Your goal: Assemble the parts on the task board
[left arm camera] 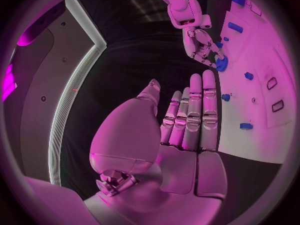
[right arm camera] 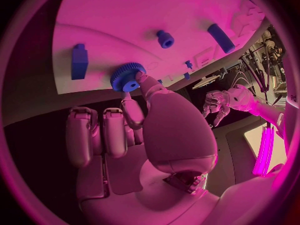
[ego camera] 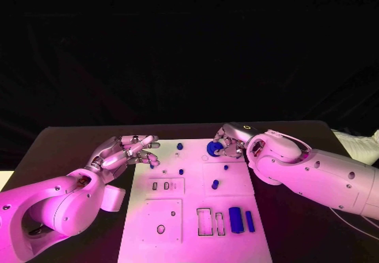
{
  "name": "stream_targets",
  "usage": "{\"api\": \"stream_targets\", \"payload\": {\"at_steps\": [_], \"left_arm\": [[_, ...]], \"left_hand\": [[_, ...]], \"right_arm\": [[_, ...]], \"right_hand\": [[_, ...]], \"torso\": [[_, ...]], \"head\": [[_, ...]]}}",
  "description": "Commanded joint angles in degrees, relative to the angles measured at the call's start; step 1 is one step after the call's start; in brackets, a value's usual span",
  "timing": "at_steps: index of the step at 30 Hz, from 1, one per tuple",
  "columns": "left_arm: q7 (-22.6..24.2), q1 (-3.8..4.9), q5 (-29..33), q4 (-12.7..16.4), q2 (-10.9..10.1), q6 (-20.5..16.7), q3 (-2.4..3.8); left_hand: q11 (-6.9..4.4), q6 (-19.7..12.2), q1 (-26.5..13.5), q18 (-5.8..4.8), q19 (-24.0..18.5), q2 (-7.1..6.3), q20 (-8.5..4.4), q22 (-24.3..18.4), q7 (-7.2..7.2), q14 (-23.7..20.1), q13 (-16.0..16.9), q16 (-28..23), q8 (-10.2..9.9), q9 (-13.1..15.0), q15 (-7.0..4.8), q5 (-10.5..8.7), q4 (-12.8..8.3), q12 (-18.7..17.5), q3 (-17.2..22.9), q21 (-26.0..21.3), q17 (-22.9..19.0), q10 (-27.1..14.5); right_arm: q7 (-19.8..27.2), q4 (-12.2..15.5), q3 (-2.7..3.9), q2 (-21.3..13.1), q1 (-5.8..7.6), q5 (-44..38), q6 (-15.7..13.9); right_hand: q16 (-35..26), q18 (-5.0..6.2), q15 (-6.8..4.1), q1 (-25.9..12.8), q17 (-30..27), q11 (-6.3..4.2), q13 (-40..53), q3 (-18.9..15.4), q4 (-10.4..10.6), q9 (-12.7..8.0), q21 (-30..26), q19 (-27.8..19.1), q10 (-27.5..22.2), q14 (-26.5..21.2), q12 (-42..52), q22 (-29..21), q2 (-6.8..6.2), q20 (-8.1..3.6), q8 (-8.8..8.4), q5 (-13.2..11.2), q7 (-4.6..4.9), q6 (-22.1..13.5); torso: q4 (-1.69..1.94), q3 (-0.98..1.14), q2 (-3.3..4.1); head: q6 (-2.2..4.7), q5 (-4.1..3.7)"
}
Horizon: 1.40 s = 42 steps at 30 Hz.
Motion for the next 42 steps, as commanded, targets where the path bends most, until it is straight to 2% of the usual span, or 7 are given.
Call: {"api": "stream_targets", "payload": {"at_steps": [1, 6, 14, 19, 24, 36, 42], "left_arm": [[0.34, 0.05, 0.00, -0.05, 0.11, 1.27, 0.03], [0.32, 0.05, 0.00, -0.14, 0.16, 1.34, 0.03], [0.31, 0.05, 0.00, -0.19, 0.21, 1.39, 0.03], [0.36, 0.05, 0.00, -0.15, 0.30, 1.39, 0.03], [0.40, 0.05, 0.00, -0.21, 0.43, 1.39, 0.03], [0.40, 0.05, 0.00, -0.35, 0.76, 1.47, 0.03], [0.37, 0.05, 0.00, -0.41, 0.86, 1.48, 0.04]], "left_hand": [[0.37, 0.21, 0.12, 0.02, -0.51, 0.63, 0.05, 0.08, 0.08, -0.50, -0.04, 0.24, -0.27, -0.08, -0.05, -0.11, -0.39, -0.20, -0.04, 0.23, 0.05, 0.12], [0.36, 0.23, 0.19, 0.02, -0.54, 0.73, 0.05, 0.09, 0.08, -0.52, -0.04, 0.25, -0.31, -0.08, -0.05, -0.10, -0.46, -0.23, -0.01, 0.26, 0.14, 0.15], [0.36, 0.27, 0.28, 0.03, -0.57, 0.86, 0.05, 0.12, 0.07, -0.55, -0.03, 0.26, -0.35, -0.08, -0.06, -0.11, -0.54, -0.27, 0.03, 0.30, 0.25, 0.18], [0.36, 0.27, 0.28, 0.03, -0.57, 0.86, 0.05, 0.12, 0.07, -0.55, -0.03, 0.26, -0.35, -0.08, -0.06, -0.11, -0.54, -0.27, 0.03, 0.30, 0.25, 0.18], [0.36, 0.27, 0.28, 0.03, -0.57, 0.86, 0.05, 0.12, 0.07, -0.55, -0.03, 0.26, -0.35, -0.08, -0.06, -0.11, -0.54, -0.27, 0.03, 0.30, 0.25, 0.18], [0.36, 0.27, 0.28, 0.03, -0.57, 0.86, 0.05, 0.12, 0.07, -0.55, -0.03, 0.26, -0.35, -0.08, -0.06, -0.11, -0.54, -0.27, 0.03, 0.30, 0.25, 0.18], [0.36, 0.27, 0.28, 0.03, -0.57, 0.86, 0.05, 0.12, 0.07, -0.55, -0.03, 0.26, -0.35, -0.08, -0.06, -0.11, -0.54, -0.27, 0.03, 0.30, 0.25, 0.18]], "right_arm": [[0.86, 1.26, 0.04, 0.40, 0.00, -1.52, -6.08], [0.87, 3.11, 0.04, 1.41, 0.02, -3.24, -8.56], [0.92, 4.05, 0.00, 4.11, 0.05, -4.10, -8.22], [0.88, 2.99, -0.26, 6.50, 0.08, -4.43, -7.06], [0.63, 1.15, -0.69, 9.04, 0.08, -5.30, -5.71], [0.37, -3.23, -1.82, 13.59, -0.04, -6.81, -4.08], [0.15, -3.97, -2.02, 14.31, -0.11, -7.01, -3.04]], "right_hand": [[0.21, -1.10, -0.28, -0.93, 0.76, 0.05, 0.16, 0.24, 0.22, 1.11, 0.33, 0.39, 0.45, 3.40, 0.21, 1.96, 0.44, -0.12, 0.23, 0.11, -0.83, 2.03], [0.22, -1.11, -0.28, -1.18, 0.78, 0.07, 0.30, 0.31, 0.28, 1.09, 0.34, 0.39, 0.49, 3.39, 0.28, 1.97, 0.20, -0.15, -0.02, 0.10, -0.77, 1.87], [0.21, -1.11, -0.28, -1.24, 0.78, 0.08, 0.39, 0.39, 0.31, 1.09, 0.36, 0.41, 0.52, 3.39, 0.35, 2.00, 0.19, -0.16, -0.11, 0.15, -0.76, 1.83], [0.24, -1.13, -0.28, -1.24, 0.84, 0.08, 0.48, 0.57, 0.31, 1.11, 0.40, 0.45, 0.54, 3.40, 0.39, 2.09, 0.26, -0.17, -0.21, 0.25, -0.78, 1.84], [0.24, -1.14, -0.28, -1.22, 0.84, 0.07, 0.53, 0.69, 0.28, 1.12, 0.42, 0.48, 0.55, 3.40, 0.42, 2.13, 0.27, -0.17, -0.27, 0.34, -0.78, 1.85], [0.20, -1.12, -0.29, -1.21, 0.77, 0.08, 0.48, 0.83, 0.26, 1.12, 0.39, 0.43, 0.49, 3.38, 0.30, 2.05, 0.29, -0.18, -0.37, 0.43, -0.76, 1.82], [0.20, -1.12, -0.29, -1.21, 0.77, 0.08, 0.48, 0.83, 0.26, 1.12, 0.39, 0.43, 0.49, 3.38, 0.30, 2.05, 0.29, -0.18, -0.37, 0.43, -0.76, 1.82]], "torso": [[0.13, -0.05, 0.00], [0.11, -0.08, 0.02], [0.00, -0.08, 0.04], [0.04, -0.13, 0.05], [0.13, 0.02, 0.10], [0.42, -0.06, 0.21], [0.22, -0.01, 0.17]], "head": [[0.08, 0.08], [0.20, 0.29], [0.17, 0.69], [0.16, 0.78], [0.10, 0.95], [-0.10, 1.32], [-0.43, 1.89]]}}
